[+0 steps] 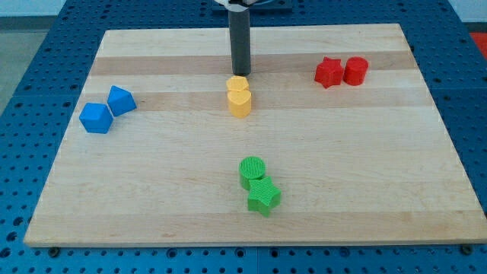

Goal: Push the red star towards the top center of the board

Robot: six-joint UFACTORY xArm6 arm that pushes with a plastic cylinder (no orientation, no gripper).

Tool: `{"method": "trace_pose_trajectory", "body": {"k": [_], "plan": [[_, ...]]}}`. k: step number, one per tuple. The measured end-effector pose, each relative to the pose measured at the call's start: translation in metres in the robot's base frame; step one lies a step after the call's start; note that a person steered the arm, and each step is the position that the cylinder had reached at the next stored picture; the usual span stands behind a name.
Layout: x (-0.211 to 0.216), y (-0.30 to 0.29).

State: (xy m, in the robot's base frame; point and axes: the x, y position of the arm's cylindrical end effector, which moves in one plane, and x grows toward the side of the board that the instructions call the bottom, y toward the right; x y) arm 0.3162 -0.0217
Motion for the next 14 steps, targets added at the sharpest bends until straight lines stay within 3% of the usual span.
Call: {"method": "trace_pose_trajectory", "body": {"k": [8, 11, 13, 14], "plan": [[-0.080, 0.021], [0.013, 0.045], [0.078, 0.104], [0.077, 0.143]]}}
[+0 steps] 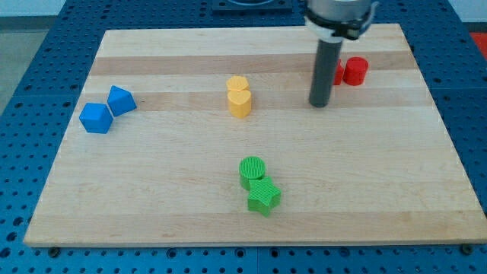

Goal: Push the red star towards the top center of the board

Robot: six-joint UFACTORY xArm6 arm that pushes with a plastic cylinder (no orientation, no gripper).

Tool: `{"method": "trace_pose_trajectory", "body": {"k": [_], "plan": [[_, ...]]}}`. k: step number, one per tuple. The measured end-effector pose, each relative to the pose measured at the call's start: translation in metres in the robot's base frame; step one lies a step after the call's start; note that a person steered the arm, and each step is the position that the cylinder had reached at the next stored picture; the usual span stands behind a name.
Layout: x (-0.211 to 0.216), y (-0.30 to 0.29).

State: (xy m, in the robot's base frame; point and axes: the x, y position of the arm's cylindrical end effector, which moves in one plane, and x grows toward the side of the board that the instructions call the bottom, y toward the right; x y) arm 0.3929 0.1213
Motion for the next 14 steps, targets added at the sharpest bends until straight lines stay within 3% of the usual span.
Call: {"method": "trace_pose_trajectory", "body": {"k": [1, 6, 10, 14], "plan": [[-0.015, 0.024], [-0.079, 0.025], [-0.108, -0.034], [-0.152, -0.040]]}}
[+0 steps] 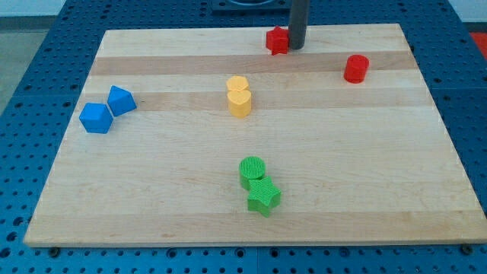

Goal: Push the red star towards the top center of the board

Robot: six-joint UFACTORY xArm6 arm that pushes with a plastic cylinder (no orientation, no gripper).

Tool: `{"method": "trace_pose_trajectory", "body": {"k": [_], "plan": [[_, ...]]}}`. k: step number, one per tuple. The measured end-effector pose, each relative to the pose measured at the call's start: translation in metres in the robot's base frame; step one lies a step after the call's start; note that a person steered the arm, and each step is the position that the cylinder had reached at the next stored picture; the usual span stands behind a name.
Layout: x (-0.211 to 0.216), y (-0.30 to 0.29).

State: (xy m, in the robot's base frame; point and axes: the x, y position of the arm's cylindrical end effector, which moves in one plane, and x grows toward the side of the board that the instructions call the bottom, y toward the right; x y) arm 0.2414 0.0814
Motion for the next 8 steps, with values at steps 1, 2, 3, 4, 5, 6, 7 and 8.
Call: {"method": "trace_pose_trajectory", "body": {"k": [1, 2, 3, 4, 5, 6, 7, 8], "plan": [[-0.002, -0.003], [-0.004, -0.017], [-0.004, -0.038], [-0.004, -0.060], [-0.004, -0.080], [-0.004, -0.092], [0.008, -0.077], [0.052, -0.048]]}}
